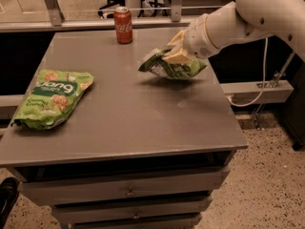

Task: Move green jalapeno chip bag near coke can

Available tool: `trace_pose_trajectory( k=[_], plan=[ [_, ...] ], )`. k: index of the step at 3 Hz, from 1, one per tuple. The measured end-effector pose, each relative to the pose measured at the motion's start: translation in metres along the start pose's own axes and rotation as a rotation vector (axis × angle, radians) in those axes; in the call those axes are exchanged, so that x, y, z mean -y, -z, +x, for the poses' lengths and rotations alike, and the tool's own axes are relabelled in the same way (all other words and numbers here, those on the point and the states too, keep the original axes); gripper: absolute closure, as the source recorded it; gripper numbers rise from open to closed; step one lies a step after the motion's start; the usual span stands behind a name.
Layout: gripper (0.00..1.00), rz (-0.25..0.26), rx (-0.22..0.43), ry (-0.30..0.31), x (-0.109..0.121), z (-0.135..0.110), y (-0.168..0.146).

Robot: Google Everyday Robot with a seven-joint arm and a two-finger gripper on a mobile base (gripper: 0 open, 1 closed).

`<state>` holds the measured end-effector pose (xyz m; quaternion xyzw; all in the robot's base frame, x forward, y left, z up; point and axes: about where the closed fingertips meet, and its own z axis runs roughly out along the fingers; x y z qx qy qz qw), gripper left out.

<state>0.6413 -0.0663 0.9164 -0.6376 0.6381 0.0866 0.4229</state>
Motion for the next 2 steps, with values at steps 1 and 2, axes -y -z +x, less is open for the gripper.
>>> trace_pose_trajectory(
  k=[1,2],
  plan=[
    [1.00,0.035,0.059,0.099,0.031,-0.010,-0.038],
    [1.00,0.103,0.138,0.296,0.094,-0.046,-0.071]
  ],
)
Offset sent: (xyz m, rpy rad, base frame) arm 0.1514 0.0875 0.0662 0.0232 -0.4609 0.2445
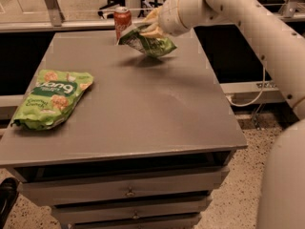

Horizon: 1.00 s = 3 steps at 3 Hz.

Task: Move green jalapeno chip bag near coke can

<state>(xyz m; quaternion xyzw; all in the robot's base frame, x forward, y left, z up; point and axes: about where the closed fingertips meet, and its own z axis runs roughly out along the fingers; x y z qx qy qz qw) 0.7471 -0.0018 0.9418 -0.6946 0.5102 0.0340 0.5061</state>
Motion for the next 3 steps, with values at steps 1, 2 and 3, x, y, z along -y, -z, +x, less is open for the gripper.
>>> trace_pose_trajectory(
  k=[1,2,3],
  plan=[
    [1.00,0.068,0.041,0.143,0.051,-0.009,-0.013],
    [1.00,0.084,0.041,0.192,0.063,-0.003,-0.015],
    [1.00,0.084,0.050,0.227,0.065,0.013,-0.015]
  ],
)
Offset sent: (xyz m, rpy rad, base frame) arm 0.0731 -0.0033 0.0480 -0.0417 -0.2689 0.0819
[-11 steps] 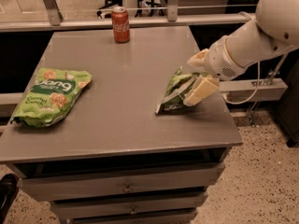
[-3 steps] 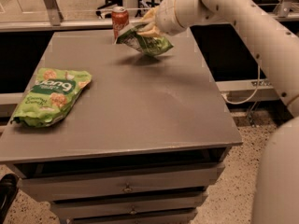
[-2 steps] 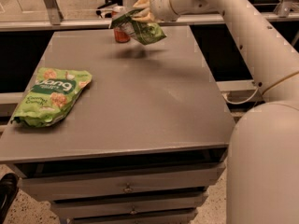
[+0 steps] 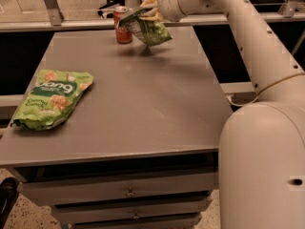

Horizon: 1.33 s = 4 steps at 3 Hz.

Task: Move green jalapeno chip bag near coke can

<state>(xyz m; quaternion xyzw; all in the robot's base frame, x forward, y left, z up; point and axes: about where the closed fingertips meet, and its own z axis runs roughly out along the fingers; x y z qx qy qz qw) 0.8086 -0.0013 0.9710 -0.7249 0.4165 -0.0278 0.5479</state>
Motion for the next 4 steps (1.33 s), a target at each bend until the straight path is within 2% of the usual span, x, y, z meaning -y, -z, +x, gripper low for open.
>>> trace_pose_trajectory(
  k=[1,2,3,4],
  plan=[
    [1.00,-0.045,0.001,0.051,-0.014,0.020,-0.010],
    [1.00,-0.085,-0.007,0.060,-0.027,0.033,-0.016],
    [0.77,-0.149,0.003,0.041,-0.044,0.038,-0.025],
    [0.45,-0.181,0.009,0.023,-0.051,0.038,-0.030]
  ],
)
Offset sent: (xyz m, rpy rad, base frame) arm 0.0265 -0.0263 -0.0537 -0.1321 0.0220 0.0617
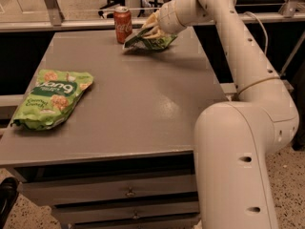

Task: Move green jalapeno chip bag near coke can

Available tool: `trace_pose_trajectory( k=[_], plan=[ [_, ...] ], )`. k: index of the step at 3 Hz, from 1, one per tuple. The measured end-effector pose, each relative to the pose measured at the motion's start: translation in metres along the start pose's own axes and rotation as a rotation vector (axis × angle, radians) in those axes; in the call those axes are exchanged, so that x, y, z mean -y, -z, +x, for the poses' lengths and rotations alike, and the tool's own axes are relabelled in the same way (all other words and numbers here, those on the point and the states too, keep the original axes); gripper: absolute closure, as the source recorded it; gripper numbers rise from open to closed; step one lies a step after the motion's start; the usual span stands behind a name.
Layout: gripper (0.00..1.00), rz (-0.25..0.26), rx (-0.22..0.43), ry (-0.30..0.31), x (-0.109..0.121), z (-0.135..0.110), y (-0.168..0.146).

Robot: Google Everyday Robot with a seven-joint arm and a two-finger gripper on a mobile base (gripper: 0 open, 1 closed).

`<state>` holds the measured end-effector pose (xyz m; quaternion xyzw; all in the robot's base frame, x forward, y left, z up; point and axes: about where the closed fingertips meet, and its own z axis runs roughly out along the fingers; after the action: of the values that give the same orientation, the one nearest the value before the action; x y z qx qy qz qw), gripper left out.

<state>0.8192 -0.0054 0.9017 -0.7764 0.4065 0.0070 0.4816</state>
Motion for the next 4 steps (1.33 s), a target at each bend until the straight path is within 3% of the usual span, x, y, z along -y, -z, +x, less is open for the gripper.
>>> trace_pose_trajectory(
  k=[1,2,3,4],
  plan=[
    [0.15,0.036,-0.013,-0.048,0.009,0.003,-0.007],
    [0.00,0.082,-0.025,-0.098,0.022,0.003,-0.011],
    [0.00,0.139,-0.038,-0.182,0.029,0.003,0.007],
    [0.00,0.200,-0.063,-0.353,0.018,0.002,0.065]
  ],
)
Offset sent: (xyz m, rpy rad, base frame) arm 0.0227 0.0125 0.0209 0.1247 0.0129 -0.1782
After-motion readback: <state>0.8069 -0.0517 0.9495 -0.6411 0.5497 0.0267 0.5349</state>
